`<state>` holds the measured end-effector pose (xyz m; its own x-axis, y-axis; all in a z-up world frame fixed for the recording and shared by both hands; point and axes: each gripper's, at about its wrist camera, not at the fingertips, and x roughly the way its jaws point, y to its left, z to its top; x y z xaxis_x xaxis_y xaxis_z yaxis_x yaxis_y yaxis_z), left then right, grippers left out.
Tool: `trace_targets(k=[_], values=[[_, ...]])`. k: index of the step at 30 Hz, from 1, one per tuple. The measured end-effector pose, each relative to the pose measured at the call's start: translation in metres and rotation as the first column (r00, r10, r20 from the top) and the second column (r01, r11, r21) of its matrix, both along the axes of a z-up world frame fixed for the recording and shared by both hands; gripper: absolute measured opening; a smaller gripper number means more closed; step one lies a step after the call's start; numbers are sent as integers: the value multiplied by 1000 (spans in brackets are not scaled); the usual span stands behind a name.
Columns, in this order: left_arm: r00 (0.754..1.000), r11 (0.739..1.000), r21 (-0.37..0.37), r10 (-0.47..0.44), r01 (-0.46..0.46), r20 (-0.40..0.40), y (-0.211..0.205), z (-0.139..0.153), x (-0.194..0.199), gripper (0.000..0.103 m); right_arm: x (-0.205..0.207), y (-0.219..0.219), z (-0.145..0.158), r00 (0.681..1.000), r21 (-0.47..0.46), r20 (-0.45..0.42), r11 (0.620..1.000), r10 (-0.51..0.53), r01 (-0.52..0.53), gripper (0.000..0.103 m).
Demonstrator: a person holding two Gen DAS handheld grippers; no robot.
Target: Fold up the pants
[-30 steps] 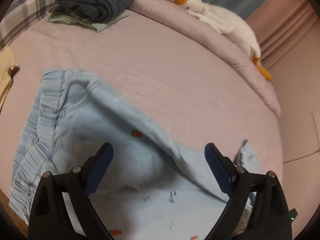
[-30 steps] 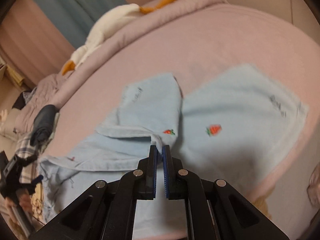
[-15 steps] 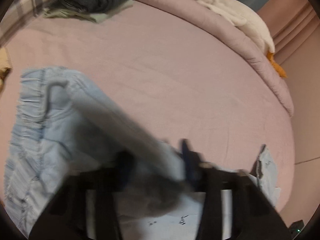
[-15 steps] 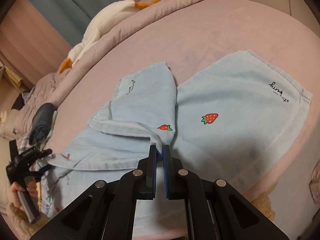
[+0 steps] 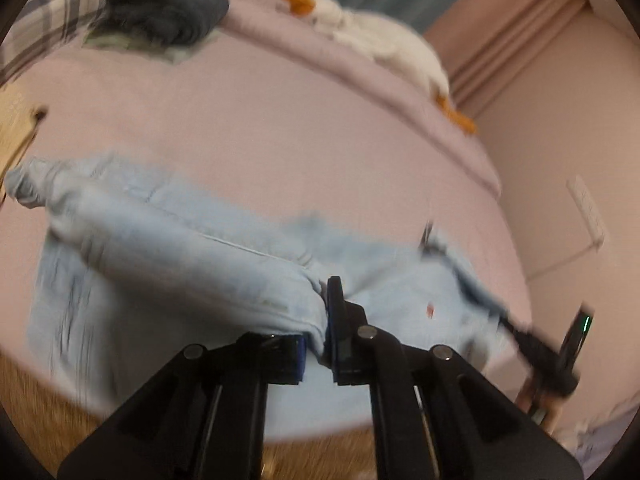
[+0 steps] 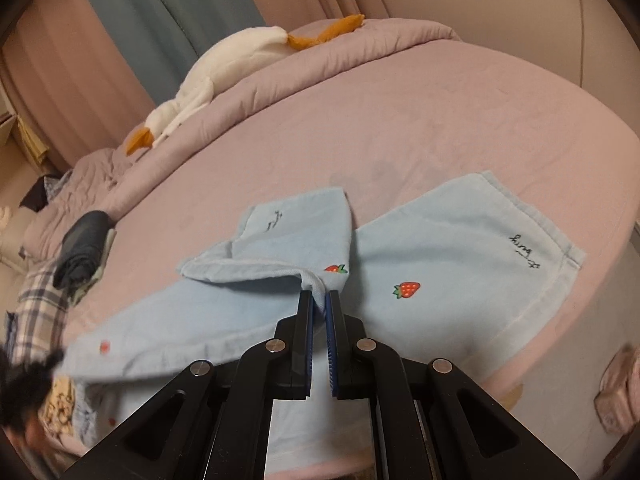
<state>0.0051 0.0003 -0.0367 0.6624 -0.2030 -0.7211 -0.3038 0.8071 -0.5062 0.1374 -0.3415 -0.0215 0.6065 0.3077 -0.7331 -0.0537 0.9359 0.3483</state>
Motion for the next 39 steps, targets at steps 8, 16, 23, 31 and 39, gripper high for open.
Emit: trace_targets(k=[8, 16, 23, 31, 39], values=[[983, 989, -146, 8, -35, -184, 3, -67, -21, 23, 0, 2, -30, 995, -67, -100, 998, 9, -16, 7], [965, 974, -57, 210, -221, -157, 50, -48, -42, 63, 4, 43, -16, 996, -390, -60, 917, 63, -81, 49], [945, 947, -77, 302, -313, -128, 89, -50, -47, 61, 7, 102, -18, 961, -584, -44, 773, 274, -247, 56], [949, 948, -87, 295, -305, -115, 102, -53, -52, 18, 13, 167, -57, 895, -693, -105, 614, 434, -378, 17], [959, 963, -55, 257, -265, -121, 103, -44, -57, 13, 54, 87, 12, 981, -370, 96, 921, 170, -124, 4]])
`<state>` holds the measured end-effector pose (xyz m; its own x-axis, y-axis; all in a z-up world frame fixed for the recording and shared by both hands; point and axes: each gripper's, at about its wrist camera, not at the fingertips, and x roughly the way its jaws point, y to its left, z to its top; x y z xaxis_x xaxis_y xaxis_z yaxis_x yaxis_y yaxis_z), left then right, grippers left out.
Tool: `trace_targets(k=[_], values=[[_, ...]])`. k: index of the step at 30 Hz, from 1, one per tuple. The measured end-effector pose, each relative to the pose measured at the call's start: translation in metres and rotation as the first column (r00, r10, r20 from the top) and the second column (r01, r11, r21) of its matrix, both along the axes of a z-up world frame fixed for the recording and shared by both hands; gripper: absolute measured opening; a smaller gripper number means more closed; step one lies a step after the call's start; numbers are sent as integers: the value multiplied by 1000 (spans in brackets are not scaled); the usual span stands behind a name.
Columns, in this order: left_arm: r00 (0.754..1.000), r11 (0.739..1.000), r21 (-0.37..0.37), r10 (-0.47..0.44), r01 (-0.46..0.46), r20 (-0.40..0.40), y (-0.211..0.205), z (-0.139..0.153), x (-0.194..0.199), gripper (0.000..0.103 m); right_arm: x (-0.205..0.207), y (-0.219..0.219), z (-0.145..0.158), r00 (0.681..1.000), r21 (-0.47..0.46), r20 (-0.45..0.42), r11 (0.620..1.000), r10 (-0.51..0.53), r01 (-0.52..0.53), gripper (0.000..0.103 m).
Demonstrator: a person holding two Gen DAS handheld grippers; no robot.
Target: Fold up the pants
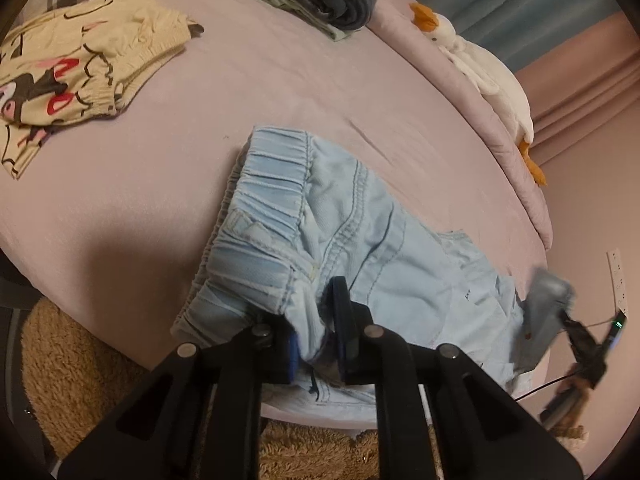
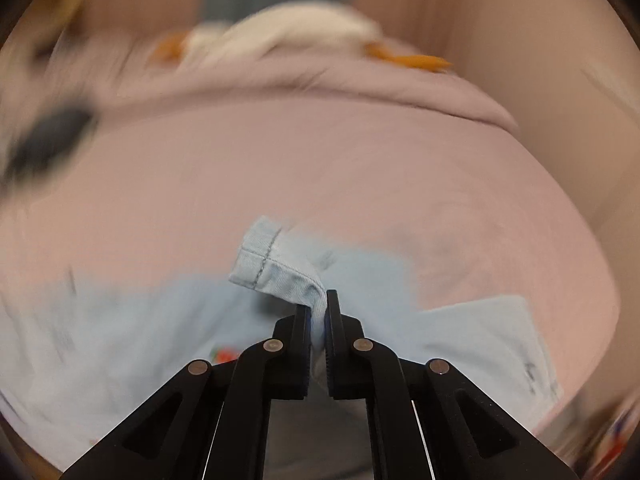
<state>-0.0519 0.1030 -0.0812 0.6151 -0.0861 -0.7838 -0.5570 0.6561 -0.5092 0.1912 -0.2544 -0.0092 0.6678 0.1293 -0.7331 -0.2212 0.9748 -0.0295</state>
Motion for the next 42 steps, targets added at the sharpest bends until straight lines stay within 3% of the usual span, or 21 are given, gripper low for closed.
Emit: trace_targets(k=[2, 4, 6, 9, 12, 16, 18, 20, 23, 28, 30, 31, 34, 37, 39, 42], values=[[1000, 1000, 15, -12, 13, -20, -1, -1, 0, 13, 0, -59, 23, 988, 135, 34, 980, -150, 144, 4], [999, 999, 22, -26, 27, -38, -3, -4, 2, 14, -6, -112, 31, 956, 201, 41, 939, -292, 278, 4], [998, 999, 6, -39, 39, -53, -3, -10, 3, 14, -13, -158, 22, 919, 257, 3, 889, -394, 380, 4], [997, 999, -14, -43, 42, -64, -1, -16, 4, 14, -20, -211, -16, 882, 353, -132, 810, -453, 468, 4], [997, 999, 1, -43, 43, -71, -3, -14, 5, 14, -19, -232, -56, 860, 376, -248, 774, -446, 510, 4], [995, 998, 35, -55, 58, -81, -8, -10, 4, 14, -18, -238, -78, 822, 353, -332, 748, -462, 563, 7], [995, 998, 28, -54, 56, -81, -7, -11, 4, 15, -27, -236, -72, 822, 372, -329, 736, -466, 566, 13], [995, 998, 21, -54, 56, -83, -6, -12, 4, 17, -35, -239, -64, 804, 351, -309, 725, -508, 593, 35], [995, 998, 16, -54, 55, -85, -5, -14, 6, 17, -45, -250, -57, 796, 387, -287, 696, -533, 605, 40], [996, 998, 15, -51, 53, -76, -6, -15, 7, 13, -42, -252, -74, 806, 398, -326, 701, -495, 592, 39], [997, 999, 4, -39, 39, -70, -6, -13, 5, 11, -33, -245, -79, 812, 382, -322, 718, -487, 582, 7], [998, 999, -9, -32, 32, -60, -5, -10, 2, 11, -32, -243, -79, 812, 368, -319, 725, -489, 582, 3], [998, 999, -18, -44, 43, -37, -4, 2, -6, 11, -35, -243, -64, 815, 363, -285, 730, -504, 579, 3], [994, 997, 3, -81, 81, -80, -9, -2, -6, 12, -41, -251, -52, 823, 398, -264, 720, -503, 568, 2], [989, 996, 10, -84, 86, -124, -11, -14, -3, 13, -43, -255, -56, 822, 385, -266, 726, -503, 569, 2], [986, 996, 18, -82, 86, -144, -13, -22, -1, 13, -38, -257, -79, 794, 341, -322, 719, -516, 606, 2]])
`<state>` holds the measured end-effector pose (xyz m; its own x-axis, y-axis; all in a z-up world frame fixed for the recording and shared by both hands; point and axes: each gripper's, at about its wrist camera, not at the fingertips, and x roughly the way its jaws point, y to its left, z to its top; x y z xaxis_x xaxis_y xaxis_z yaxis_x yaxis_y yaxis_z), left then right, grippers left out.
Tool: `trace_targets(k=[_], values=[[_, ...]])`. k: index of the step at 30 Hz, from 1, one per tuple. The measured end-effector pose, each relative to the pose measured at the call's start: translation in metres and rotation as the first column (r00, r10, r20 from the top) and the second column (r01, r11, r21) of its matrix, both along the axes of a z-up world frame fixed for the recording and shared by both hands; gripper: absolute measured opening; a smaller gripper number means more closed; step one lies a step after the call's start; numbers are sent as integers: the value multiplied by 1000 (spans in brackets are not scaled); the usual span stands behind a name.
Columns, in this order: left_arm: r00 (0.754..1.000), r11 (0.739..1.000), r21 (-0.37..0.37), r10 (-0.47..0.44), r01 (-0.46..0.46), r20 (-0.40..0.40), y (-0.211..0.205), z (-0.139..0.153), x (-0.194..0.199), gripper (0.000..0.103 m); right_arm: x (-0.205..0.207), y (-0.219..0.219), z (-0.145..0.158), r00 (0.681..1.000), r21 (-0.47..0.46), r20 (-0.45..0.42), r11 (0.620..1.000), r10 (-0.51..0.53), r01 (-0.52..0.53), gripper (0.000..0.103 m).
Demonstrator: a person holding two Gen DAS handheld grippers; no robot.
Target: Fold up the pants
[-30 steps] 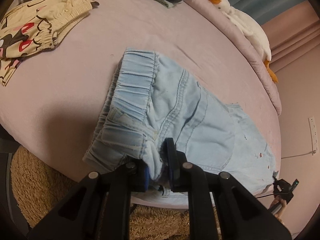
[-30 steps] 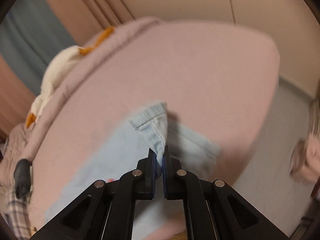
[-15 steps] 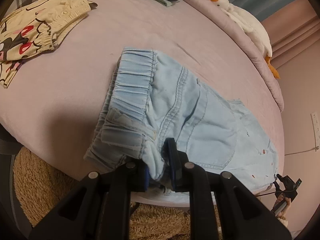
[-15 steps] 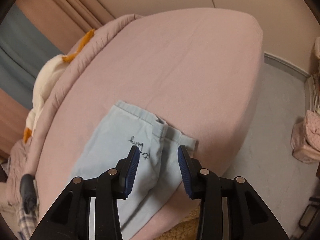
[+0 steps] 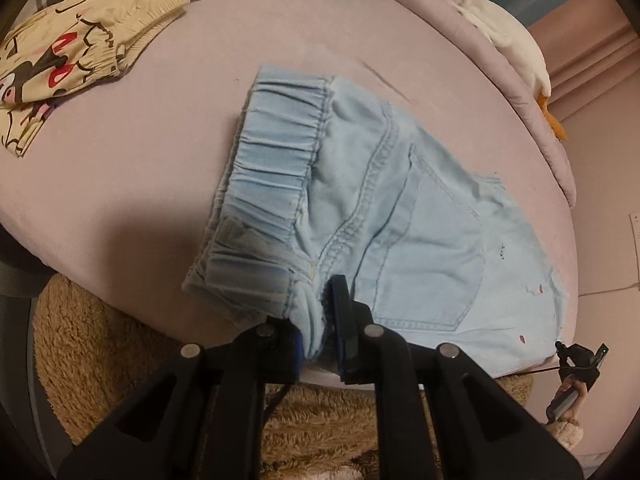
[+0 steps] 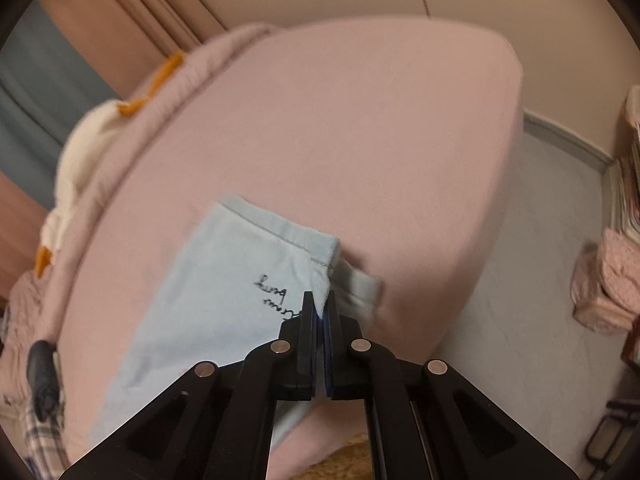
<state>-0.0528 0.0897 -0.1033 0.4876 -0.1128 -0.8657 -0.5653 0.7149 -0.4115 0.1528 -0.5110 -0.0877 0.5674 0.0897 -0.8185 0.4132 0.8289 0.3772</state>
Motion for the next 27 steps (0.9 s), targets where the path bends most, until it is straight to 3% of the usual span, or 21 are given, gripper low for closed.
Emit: trace_targets(k=[6, 9, 10, 12, 13, 15, 17, 19, 21, 25, 27], values=[[1000, 1000, 6, -18, 18, 5, 0, 3, 1, 17, 6, 3, -10, 999, -65, -44, 998, -7, 4, 1], [1000, 1000, -23, -21, 22, 12, 4, 9, -7, 23, 13, 15, 0, 996, -154, -90, 988, 1, -15, 3], [1000, 999, -26, -19, 19, 12, 5, 11, -10, 29, 14, 21, 4, 994, -185, -107, 982, 4, -24, 9], [999, 999, -36, -19, 21, 38, 10, 23, -17, 38, 12, 32, 16, 993, -209, -113, 976, 31, -54, 32], [999, 999, -32, -17, 19, 50, 12, 28, -20, 50, 10, 42, 26, 993, -213, -96, 974, 61, -80, 47], [997, 1000, 16, -7, 6, 75, 18, 40, -21, 68, 6, 64, 40, 988, -227, -68, 963, 136, -148, 50], [995, 997, 79, 1, -9, 99, 24, 46, -16, 71, 3, 95, 54, 970, -223, -41, 944, 240, -243, 50], [995, 995, 99, 15, -25, 98, 32, 46, -7, 71, 3, 130, 63, 933, -189, -15, 915, 361, -357, 50], [992, 996, 84, 19, -30, 128, 40, 43, 4, 72, 5, 175, 66, 866, -148, 8, 857, 499, -493, 50], [996, 996, 87, 19, -26, 89, 58, 26, 26, 72, 8, 266, 61, 701, -63, 20, 701, 712, -710, 50], [997, 999, 46, 25, -29, 79, 65, 15, 30, 70, 8, 311, 57, 611, -49, 24, 611, 791, -790, 50]])
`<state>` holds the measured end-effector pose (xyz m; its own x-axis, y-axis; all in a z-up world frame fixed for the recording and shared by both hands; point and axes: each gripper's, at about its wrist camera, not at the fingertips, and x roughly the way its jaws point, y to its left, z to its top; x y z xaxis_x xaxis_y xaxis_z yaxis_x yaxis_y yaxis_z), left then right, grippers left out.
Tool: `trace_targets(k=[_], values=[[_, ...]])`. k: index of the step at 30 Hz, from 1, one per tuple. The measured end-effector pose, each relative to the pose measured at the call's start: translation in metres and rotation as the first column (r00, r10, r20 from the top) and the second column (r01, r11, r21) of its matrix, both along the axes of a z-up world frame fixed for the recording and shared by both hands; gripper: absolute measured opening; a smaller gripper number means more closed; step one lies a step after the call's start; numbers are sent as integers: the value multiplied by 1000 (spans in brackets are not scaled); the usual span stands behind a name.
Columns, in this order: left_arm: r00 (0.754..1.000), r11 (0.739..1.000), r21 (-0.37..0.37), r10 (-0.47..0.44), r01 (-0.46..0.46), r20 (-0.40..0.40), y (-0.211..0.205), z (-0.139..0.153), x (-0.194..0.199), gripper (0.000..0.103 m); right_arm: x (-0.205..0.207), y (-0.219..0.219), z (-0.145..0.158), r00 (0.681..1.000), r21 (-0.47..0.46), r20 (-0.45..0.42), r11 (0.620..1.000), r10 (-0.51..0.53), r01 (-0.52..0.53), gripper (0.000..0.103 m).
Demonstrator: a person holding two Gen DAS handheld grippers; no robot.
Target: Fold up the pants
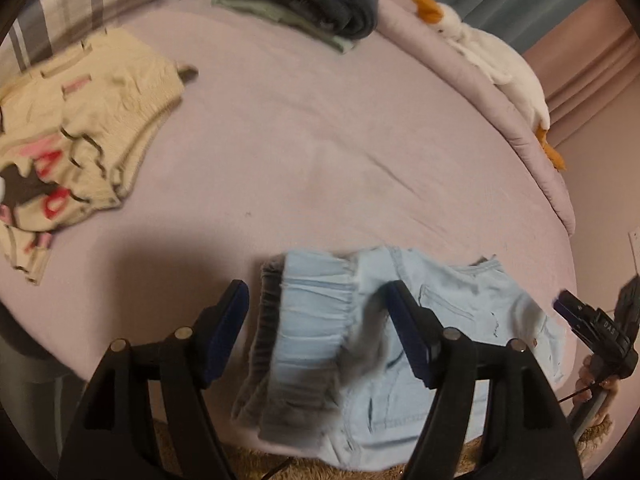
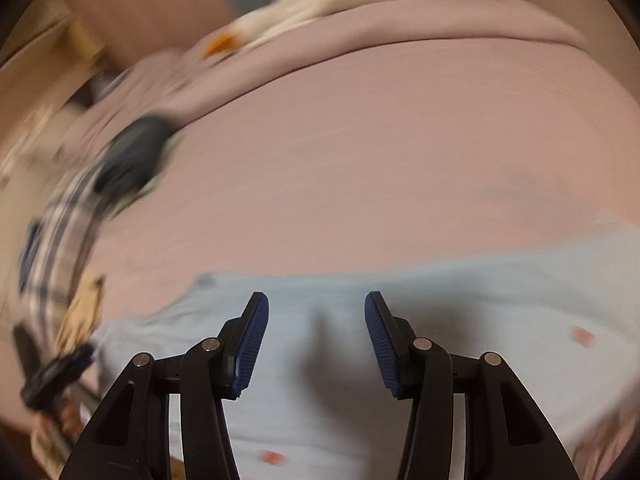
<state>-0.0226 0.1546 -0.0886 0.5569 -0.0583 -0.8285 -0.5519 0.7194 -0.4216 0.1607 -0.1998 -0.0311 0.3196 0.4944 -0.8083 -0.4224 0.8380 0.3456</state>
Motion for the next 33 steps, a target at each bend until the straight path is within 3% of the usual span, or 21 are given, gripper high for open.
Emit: trace_targets(k=[2, 3, 6, 11, 16, 19, 27, 33], values=[[1000, 999, -46, -1, 1, 9, 7, -8, 3, 64, 2, 41, -7, 996, -2, -24, 996, 88, -88, 50], [1000, 996, -86, -13, 14, 9, 8, -15, 3, 46, 3, 56, -12, 992, 4, -44, 993, 119, -119, 50], [999, 996, -91, -19, 22, 29, 6, -15, -5, 34, 9, 101, -27, 976, 7, -108, 982, 191, -191, 50], [999, 999, -8, -40, 40, 30, -7, -4, -13, 33, 8, 138, -46, 958, -87, -150, 962, 242, -257, 50], [999, 998, 45, -43, 42, 25, -13, -2, -12, 32, 4, 146, -58, 943, -89, -183, 950, 279, -298, 48], [998, 997, 60, -53, 51, 27, -11, -2, -10, 32, 6, 143, -54, 949, -86, -167, 955, 268, -285, 10], [999, 997, 62, -38, 35, 35, -8, 1, -13, 31, 8, 149, -22, 969, -70, -39, 967, 244, -247, 7], [1000, 995, 100, -25, 26, -11, -12, -7, -11, 35, 15, 168, -59, 969, -129, -85, 962, 230, -240, 7]])
